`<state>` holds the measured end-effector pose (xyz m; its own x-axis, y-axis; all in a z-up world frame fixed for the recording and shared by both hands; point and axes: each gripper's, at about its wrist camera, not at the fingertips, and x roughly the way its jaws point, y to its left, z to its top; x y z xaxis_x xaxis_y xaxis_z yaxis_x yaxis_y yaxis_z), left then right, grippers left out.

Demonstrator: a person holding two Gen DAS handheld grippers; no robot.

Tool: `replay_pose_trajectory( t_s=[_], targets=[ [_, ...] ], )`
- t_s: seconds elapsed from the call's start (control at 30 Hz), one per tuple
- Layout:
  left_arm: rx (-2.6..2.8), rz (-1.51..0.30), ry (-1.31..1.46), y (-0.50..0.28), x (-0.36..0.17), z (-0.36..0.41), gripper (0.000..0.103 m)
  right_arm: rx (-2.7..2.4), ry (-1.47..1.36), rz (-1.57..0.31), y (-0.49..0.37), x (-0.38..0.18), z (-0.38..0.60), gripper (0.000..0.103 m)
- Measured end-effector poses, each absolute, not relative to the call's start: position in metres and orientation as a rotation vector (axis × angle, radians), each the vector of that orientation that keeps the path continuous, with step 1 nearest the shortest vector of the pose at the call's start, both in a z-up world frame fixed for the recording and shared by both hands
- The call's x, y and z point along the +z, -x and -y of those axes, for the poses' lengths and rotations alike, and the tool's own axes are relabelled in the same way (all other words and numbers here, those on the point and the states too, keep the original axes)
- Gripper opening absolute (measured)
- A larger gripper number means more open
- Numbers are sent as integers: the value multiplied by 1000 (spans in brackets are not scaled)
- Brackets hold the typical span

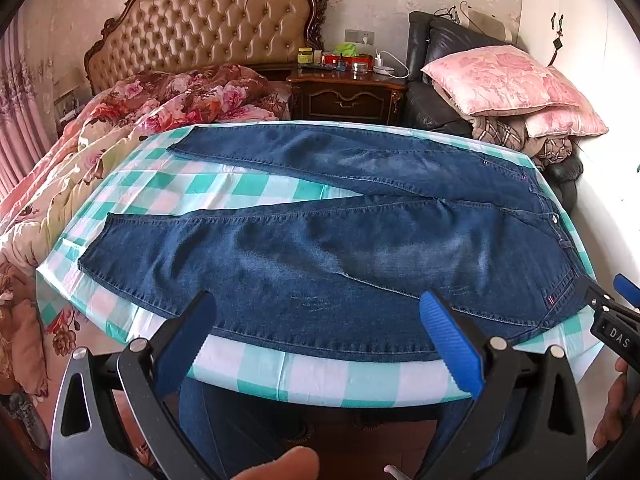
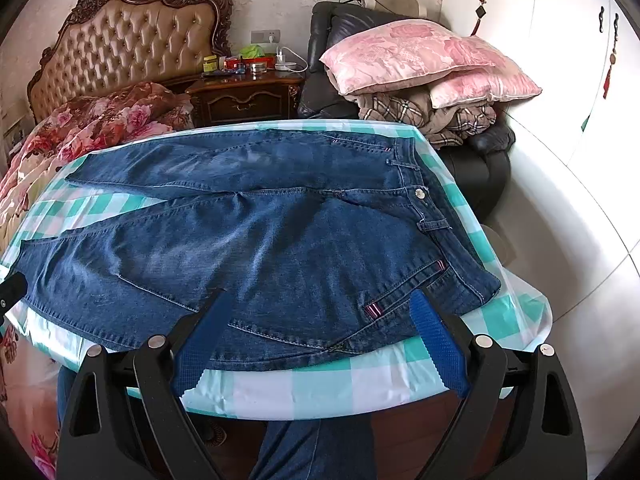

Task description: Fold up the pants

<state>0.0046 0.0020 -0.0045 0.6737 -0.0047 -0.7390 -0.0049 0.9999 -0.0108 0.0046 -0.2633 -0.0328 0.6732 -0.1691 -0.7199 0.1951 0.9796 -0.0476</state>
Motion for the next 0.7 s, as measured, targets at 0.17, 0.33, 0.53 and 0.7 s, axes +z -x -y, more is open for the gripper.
replay_pose_trajectory(
  t_s=[0.17,0.33,0.53,0.7],
  targets=[
    [-2,-836,13,-6,-5,-2,102,-196,-21,-808,-6,-33,261,88],
    [0,-835,12,-6,-6,-1,102,-189,-22,-808,-7,-33,259,88],
    [1,-837,18,-7,-7,-2,102,-190,-22,-805,-6,-33,258,88],
    [-2,-839,18,-7,-7,-4,102,-188,-23,-805,-6,-32,258,88]
  ],
)
